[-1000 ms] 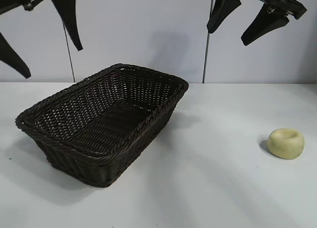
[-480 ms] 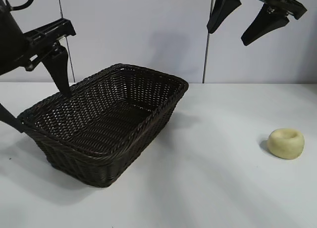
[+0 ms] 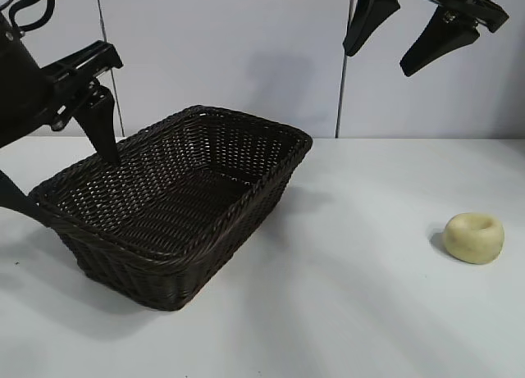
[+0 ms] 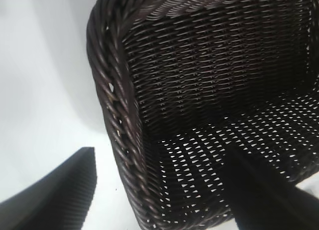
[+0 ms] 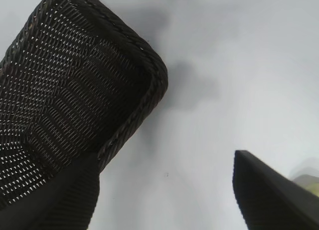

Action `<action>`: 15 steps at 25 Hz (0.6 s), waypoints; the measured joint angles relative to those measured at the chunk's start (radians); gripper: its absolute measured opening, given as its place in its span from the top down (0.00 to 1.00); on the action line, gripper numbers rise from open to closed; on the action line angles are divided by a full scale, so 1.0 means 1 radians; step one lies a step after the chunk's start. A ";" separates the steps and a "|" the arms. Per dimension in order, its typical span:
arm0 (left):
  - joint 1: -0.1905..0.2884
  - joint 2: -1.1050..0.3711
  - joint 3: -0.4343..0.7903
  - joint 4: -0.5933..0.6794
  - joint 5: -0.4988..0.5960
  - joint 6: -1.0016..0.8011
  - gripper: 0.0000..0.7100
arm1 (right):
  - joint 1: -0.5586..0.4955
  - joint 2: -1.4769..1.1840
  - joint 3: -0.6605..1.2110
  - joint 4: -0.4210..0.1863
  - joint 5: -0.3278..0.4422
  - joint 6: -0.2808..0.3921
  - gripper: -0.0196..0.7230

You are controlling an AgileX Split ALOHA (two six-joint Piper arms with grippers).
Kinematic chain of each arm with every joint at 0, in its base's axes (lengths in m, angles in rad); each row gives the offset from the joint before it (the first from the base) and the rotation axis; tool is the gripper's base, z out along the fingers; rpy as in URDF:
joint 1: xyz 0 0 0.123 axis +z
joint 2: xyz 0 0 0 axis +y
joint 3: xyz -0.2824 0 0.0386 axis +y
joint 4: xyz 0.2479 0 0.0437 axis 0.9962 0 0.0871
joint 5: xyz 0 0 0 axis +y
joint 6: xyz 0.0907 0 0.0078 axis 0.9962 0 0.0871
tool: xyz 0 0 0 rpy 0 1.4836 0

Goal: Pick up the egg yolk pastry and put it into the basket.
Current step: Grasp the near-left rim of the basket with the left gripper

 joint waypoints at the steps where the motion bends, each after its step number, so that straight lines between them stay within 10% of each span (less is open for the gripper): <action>1: 0.000 0.010 0.000 0.000 -0.003 -0.001 0.28 | 0.000 0.000 0.000 -0.001 0.000 0.000 0.25; 15: 0.005 0.194 0.000 -0.002 -0.130 -0.003 0.28 | 0.000 0.000 0.000 -0.004 0.000 0.001 0.25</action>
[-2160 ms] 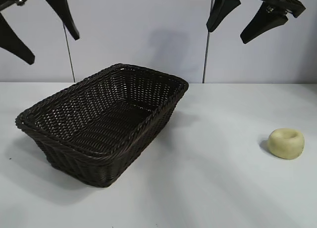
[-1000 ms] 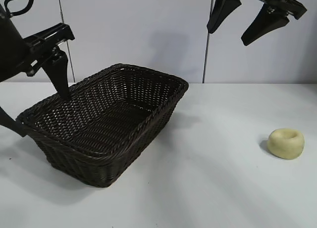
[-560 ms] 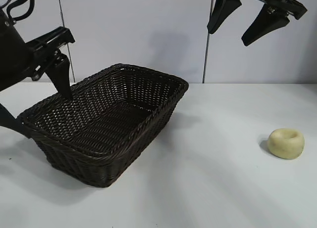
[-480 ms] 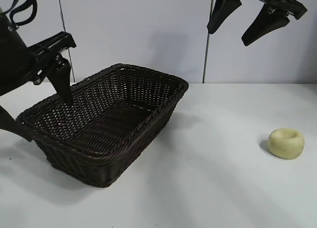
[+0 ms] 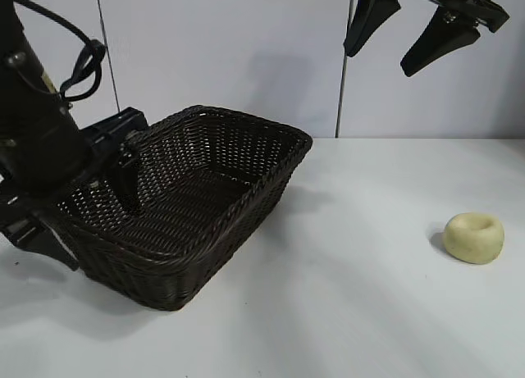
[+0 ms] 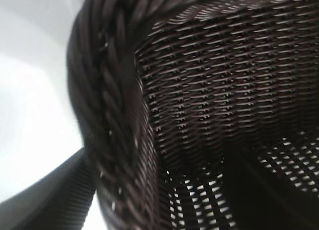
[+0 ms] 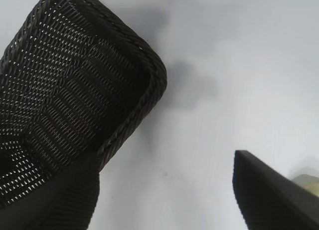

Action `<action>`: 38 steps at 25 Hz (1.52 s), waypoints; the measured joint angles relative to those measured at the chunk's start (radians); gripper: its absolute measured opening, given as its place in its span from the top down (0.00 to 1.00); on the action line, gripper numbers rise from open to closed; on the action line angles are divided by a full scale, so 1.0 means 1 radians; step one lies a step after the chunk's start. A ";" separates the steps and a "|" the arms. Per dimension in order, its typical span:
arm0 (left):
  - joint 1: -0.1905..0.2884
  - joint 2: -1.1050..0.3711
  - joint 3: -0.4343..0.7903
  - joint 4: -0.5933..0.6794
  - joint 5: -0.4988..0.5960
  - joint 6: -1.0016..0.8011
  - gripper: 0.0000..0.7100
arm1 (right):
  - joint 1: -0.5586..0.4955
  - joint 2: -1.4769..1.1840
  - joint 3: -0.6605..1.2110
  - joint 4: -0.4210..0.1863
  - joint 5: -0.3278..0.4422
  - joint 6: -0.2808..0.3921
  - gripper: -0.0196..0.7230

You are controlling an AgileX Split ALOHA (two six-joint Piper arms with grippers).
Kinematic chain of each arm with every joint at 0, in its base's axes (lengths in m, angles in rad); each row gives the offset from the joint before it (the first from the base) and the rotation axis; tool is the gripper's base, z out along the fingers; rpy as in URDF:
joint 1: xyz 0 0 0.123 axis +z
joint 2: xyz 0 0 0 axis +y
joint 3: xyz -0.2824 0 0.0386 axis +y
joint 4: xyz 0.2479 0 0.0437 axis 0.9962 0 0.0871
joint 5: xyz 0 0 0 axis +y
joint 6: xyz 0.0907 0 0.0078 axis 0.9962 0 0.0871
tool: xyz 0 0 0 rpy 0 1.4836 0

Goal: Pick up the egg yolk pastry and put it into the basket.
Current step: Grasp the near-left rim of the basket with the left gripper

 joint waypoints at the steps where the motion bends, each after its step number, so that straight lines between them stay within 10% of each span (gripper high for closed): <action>1: 0.005 0.008 0.000 -0.008 -0.010 0.000 0.28 | 0.000 0.000 0.000 0.000 0.000 0.000 0.25; 20: 0.051 0.047 0.000 -0.050 -0.022 0.063 0.30 | 0.000 0.000 0.000 -0.001 -0.003 0.001 0.25; 30: 0.054 0.048 0.000 -0.058 -0.029 0.056 0.86 | 0.000 0.000 0.000 -0.001 -0.004 0.001 0.25; 38: 0.062 0.016 0.000 -0.065 -0.019 0.067 0.86 | 0.000 0.000 0.000 -0.001 -0.004 0.001 0.25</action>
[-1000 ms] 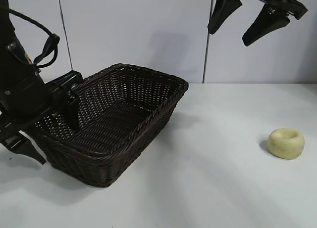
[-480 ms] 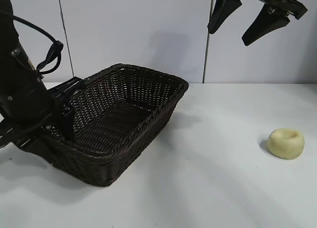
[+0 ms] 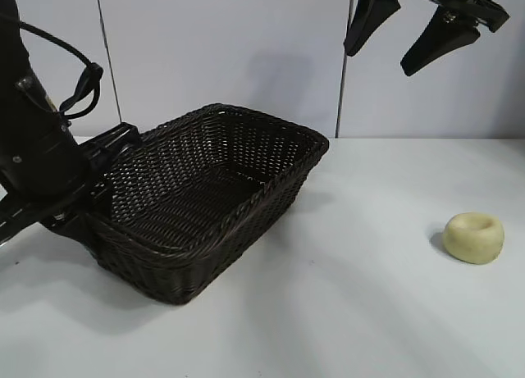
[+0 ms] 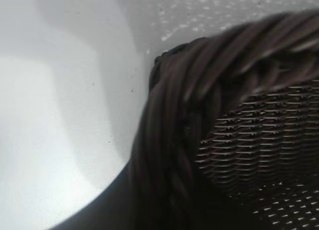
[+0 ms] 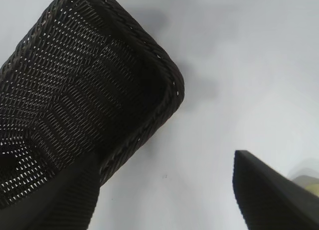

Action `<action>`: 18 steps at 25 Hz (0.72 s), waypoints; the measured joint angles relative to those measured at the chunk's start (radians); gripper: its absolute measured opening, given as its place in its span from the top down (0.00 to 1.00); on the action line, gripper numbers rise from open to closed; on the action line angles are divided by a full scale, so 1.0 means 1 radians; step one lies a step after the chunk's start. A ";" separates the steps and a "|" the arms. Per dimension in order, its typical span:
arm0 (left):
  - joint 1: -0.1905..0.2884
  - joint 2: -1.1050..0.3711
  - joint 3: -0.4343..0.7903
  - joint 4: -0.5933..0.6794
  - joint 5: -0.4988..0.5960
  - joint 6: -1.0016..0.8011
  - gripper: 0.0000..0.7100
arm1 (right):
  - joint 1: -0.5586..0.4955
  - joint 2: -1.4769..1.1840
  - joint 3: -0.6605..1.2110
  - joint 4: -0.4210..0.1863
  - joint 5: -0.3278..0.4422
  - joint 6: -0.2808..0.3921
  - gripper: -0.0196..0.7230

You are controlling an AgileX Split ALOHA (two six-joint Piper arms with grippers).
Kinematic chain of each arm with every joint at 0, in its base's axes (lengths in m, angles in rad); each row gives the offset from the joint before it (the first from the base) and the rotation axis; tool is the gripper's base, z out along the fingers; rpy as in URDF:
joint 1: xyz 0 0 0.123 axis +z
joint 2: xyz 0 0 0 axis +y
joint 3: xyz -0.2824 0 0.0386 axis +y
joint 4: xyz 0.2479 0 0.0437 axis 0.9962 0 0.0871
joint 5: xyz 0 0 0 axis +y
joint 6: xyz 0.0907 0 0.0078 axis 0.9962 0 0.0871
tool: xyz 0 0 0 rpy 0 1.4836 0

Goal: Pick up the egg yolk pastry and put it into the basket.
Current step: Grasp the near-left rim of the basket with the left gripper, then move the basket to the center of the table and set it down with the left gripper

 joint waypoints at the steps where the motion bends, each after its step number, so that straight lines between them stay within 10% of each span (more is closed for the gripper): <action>1: 0.008 -0.012 0.000 -0.007 0.010 0.011 0.86 | 0.000 0.000 0.000 0.000 0.000 0.000 0.25; 10: 0.170 -0.052 -0.031 -0.300 0.136 0.524 0.86 | 0.000 0.000 0.000 0.000 -0.001 0.000 0.25; 18: 0.224 -0.038 -0.124 -0.376 0.256 0.801 0.86 | 0.000 0.000 0.000 0.000 -0.001 0.000 0.25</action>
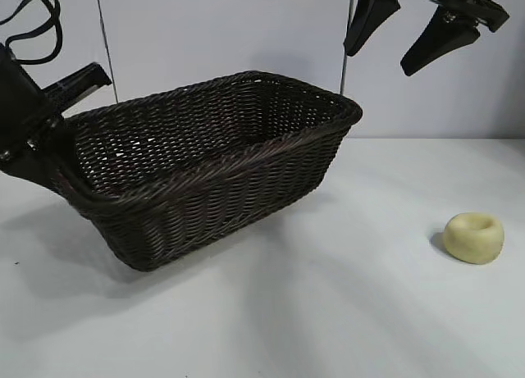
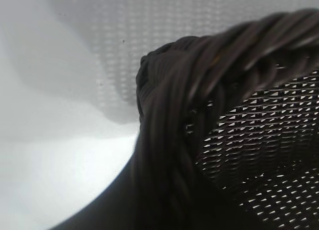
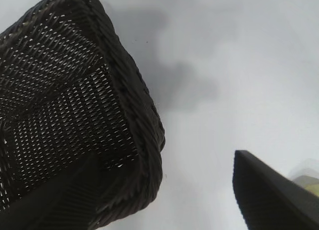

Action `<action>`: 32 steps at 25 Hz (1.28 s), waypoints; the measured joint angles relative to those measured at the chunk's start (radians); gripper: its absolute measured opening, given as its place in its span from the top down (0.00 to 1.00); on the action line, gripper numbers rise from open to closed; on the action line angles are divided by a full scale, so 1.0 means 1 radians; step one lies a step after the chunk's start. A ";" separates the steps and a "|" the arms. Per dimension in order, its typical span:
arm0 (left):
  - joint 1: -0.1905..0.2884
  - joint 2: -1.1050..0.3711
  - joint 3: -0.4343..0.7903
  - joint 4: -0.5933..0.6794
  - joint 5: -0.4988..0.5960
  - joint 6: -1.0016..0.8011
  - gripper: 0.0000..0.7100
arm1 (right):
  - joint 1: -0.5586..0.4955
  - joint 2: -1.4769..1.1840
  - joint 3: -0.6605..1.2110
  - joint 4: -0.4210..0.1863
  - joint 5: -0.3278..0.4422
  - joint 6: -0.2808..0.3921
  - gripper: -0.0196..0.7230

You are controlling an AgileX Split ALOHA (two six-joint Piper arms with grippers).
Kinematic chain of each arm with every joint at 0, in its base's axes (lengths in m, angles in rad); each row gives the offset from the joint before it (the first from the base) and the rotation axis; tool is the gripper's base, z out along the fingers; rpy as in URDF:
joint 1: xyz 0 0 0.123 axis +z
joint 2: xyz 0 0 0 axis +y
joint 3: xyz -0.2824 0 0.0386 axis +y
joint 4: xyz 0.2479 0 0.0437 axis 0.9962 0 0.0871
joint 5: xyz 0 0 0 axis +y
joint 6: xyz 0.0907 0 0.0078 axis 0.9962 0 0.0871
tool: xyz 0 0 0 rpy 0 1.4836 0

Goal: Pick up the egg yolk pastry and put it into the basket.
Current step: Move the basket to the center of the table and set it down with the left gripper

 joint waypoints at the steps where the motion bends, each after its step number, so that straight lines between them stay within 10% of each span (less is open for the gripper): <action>1: 0.001 0.012 -0.021 0.005 0.016 0.021 0.86 | 0.000 0.000 0.000 0.000 0.000 0.000 0.25; 15: 0.001 0.252 -0.367 0.022 0.295 0.345 0.86 | 0.000 0.000 0.000 0.000 0.000 0.001 0.25; 32: -0.071 0.334 -0.492 0.095 0.342 0.467 0.86 | 0.000 0.000 0.000 -0.001 0.001 0.001 0.25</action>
